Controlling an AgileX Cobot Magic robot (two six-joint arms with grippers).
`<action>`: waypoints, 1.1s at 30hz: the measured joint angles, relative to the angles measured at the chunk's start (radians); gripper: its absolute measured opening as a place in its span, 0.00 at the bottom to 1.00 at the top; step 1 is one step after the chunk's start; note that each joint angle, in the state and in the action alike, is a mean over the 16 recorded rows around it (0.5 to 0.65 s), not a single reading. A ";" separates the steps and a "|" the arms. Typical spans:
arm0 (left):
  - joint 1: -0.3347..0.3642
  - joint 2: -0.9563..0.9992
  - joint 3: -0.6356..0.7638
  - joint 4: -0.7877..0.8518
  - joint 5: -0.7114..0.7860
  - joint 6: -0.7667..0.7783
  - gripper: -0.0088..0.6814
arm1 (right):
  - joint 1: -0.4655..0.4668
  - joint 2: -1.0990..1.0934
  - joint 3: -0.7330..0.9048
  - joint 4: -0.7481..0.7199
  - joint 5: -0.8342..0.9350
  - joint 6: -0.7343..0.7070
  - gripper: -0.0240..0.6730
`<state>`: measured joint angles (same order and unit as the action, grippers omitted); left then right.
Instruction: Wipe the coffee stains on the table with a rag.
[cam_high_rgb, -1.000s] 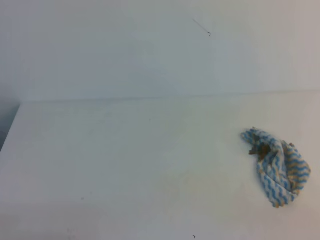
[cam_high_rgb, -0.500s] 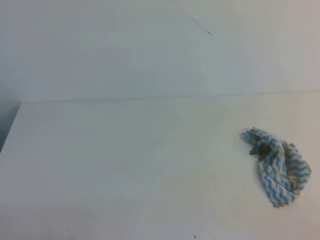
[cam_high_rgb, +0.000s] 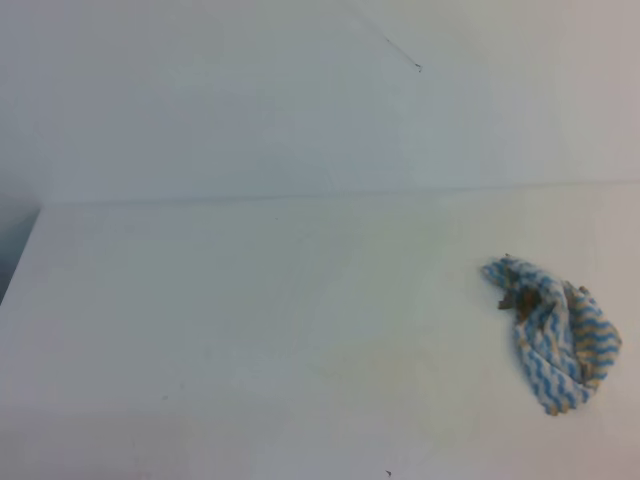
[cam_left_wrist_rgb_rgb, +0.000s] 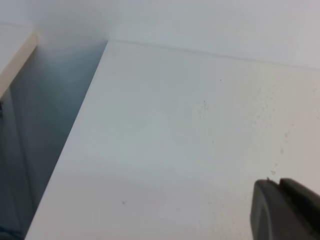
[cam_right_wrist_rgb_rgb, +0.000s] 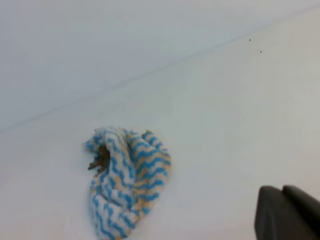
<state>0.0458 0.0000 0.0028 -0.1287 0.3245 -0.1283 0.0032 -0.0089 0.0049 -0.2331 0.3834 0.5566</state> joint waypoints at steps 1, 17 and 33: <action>0.000 0.000 0.000 0.000 0.000 0.000 0.01 | 0.000 0.000 0.000 0.000 -0.007 -0.002 0.03; 0.000 0.000 -0.003 0.000 0.001 0.002 0.01 | 0.000 -0.004 0.005 0.001 -0.072 -0.214 0.03; 0.000 0.000 -0.003 0.000 0.001 0.001 0.01 | 0.006 0.000 0.000 0.004 -0.067 -0.242 0.03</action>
<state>0.0458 0.0000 0.0000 -0.1287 0.3255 -0.1272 0.0091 -0.0089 0.0049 -0.2295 0.3160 0.3149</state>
